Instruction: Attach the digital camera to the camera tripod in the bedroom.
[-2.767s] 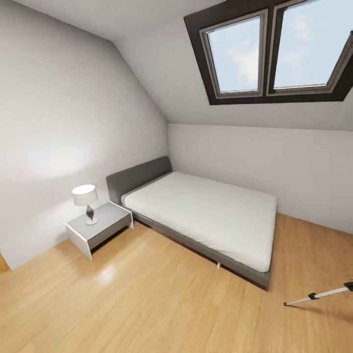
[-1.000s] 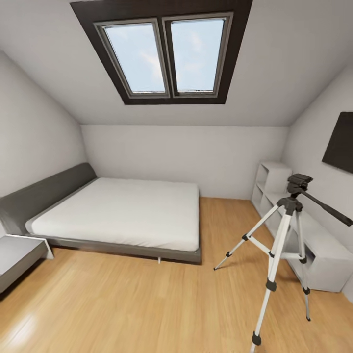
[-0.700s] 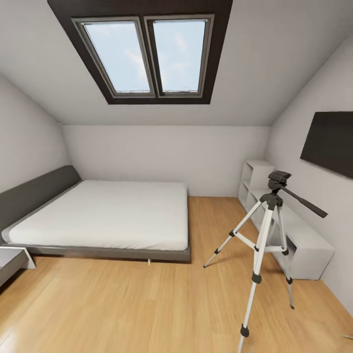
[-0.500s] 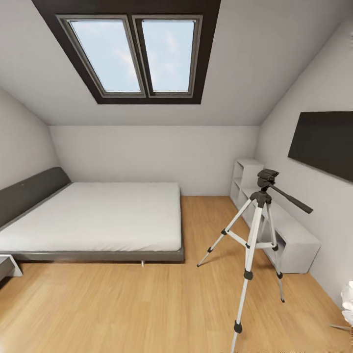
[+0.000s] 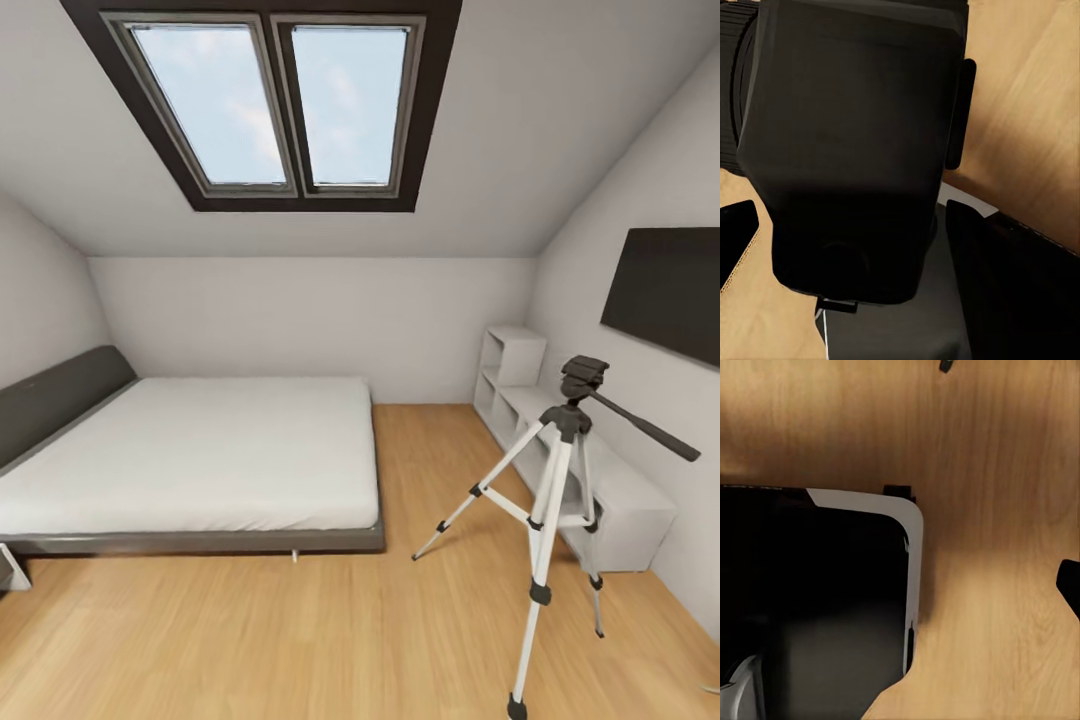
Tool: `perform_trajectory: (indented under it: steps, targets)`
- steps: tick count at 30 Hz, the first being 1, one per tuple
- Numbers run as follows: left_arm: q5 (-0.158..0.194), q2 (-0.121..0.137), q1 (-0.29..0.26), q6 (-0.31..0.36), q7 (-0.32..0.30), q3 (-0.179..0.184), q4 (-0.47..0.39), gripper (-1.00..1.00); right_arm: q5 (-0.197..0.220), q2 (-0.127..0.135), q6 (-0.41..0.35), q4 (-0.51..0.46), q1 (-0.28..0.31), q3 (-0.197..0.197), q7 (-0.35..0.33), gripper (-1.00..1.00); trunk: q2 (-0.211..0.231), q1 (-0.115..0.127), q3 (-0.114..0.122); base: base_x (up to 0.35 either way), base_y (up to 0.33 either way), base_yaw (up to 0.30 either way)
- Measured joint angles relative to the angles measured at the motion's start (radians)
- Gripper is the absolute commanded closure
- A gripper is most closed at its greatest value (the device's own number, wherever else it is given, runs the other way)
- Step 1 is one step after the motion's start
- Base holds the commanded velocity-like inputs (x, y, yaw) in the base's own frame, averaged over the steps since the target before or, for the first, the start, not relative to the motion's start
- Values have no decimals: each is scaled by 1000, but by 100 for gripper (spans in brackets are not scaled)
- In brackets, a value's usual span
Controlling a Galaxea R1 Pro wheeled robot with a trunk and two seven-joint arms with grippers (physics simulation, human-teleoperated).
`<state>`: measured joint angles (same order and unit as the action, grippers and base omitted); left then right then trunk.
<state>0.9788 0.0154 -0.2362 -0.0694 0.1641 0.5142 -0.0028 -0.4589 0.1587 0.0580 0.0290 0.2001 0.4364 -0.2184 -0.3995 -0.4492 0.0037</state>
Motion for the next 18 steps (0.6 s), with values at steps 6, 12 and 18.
perform_trajectory:
  steps: [6, 12, 18]
  targets:
    - [0, 0, 0, 1, 0, 0, 0, 100, 0, 0, 3, -1, 0, 0, 0, -100, 0, 0, 0, 286, 240, 0]
    - [0, 0, 0, 1, 0, 0, 0, 100, 0, -1, 9, 0, 0, 0, 1, -100, 0, 0, 0, 286, 240, 0]
    - [0, -1, 0, 2, 0, 0, 0, 100, 3, -2, 4, 0, 0, 0, 1, -100, 0, 0, 0, 286, 240, -101]
